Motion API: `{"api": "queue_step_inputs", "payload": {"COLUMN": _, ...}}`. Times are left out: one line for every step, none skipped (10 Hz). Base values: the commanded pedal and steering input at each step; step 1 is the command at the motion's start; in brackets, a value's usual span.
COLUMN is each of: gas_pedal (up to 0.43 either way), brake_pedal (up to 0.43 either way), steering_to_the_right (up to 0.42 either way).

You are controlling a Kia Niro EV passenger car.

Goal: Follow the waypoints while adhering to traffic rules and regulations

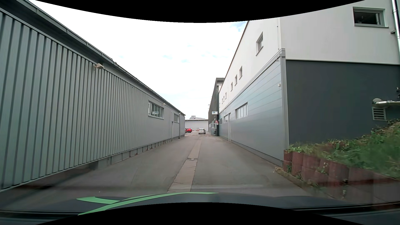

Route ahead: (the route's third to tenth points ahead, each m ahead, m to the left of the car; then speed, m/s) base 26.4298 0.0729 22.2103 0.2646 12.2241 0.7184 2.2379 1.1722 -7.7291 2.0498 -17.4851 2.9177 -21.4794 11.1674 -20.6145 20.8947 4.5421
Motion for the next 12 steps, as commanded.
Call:
{"api": "queue_step_inputs", "payload": {"gas_pedal": 0.059, "brake_pedal": 0.000, "steering_to_the_right": 0.000}}
{"api": "queue_step_inputs", "payload": {"gas_pedal": 0.059, "brake_pedal": 0.000, "steering_to_the_right": 0.000}}
{"api": "queue_step_inputs", "payload": {"gas_pedal": 0.059, "brake_pedal": 0.000, "steering_to_the_right": -0.001}}
{"api": "queue_step_inputs", "payload": {"gas_pedal": 0.059, "brake_pedal": 0.000, "steering_to_the_right": -0.001}}
{"api": "queue_step_inputs", "payload": {"gas_pedal": 0.059, "brake_pedal": 0.000, "steering_to_the_right": -0.001}}
{"api": "queue_step_inputs", "payload": {"gas_pedal": 0.059, "brake_pedal": 0.000, "steering_to_the_right": -0.001}}
{"api": "queue_step_inputs", "payload": {"gas_pedal": 0.059, "brake_pedal": 0.000, "steering_to_the_right": 0.001}}
{"api": "queue_step_inputs", "payload": {"gas_pedal": 0.059, "brake_pedal": 0.000, "steering_to_the_right": 0.002}}
{"api": "queue_step_inputs", "payload": {"gas_pedal": 0.059, "brake_pedal": 0.000, "steering_to_the_right": 0.004}}
{"api": "queue_step_inputs", "payload": {"gas_pedal": 0.059, "brake_pedal": 0.000, "steering_to_the_right": 0.004}}
{"api": "queue_step_inputs", "payload": {"gas_pedal": 0.059, "brake_pedal": 0.000, "steering_to_the_right": 0.005}}
{"api": "queue_step_inputs", "payload": {"gas_pedal": 0.059, "brake_pedal": 0.000, "steering_to_the_right": 0.007}}
